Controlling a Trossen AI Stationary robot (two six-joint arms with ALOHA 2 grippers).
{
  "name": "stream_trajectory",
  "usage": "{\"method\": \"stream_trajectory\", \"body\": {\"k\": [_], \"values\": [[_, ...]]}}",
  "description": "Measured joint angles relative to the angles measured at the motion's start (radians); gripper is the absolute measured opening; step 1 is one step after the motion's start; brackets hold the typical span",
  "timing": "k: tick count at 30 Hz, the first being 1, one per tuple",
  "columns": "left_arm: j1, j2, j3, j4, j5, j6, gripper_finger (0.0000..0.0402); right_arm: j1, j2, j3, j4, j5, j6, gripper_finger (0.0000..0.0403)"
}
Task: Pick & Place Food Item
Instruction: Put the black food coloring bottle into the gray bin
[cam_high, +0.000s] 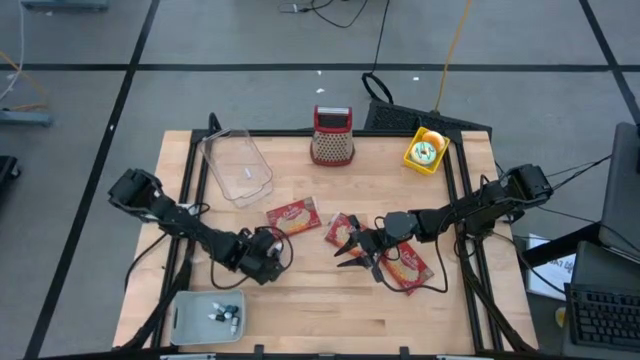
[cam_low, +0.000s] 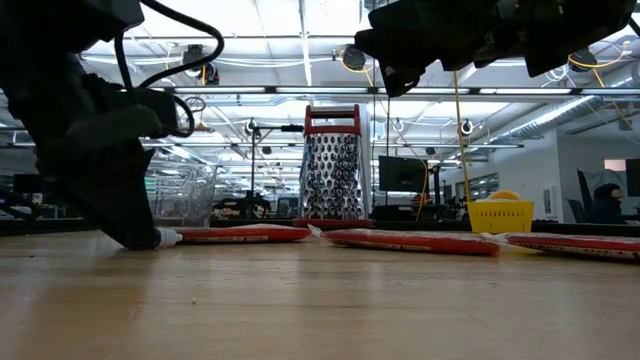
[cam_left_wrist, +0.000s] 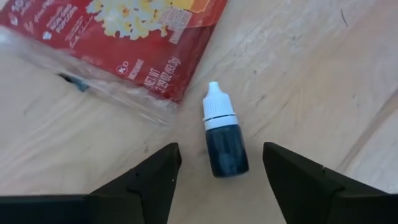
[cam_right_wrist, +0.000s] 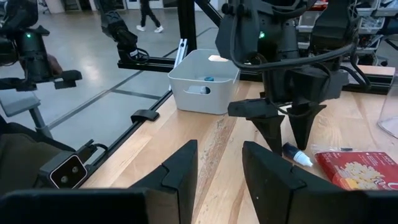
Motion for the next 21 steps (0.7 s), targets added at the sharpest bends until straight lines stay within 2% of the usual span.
{"method": "stream_trajectory", "body": {"k": [15,21], "values": [[-0.018,0.005,-0.004,-0.003,-0.075,0.006,0.0116,0.000,0.000,0.000,0.000,0.001,-0.018,0.0116],[-0.019,0.005,-0.005,0.023,-0.094,0.096,0.0072,0.000,0.000,0.000,0.000,0.001,-0.018,0.0116]]}}
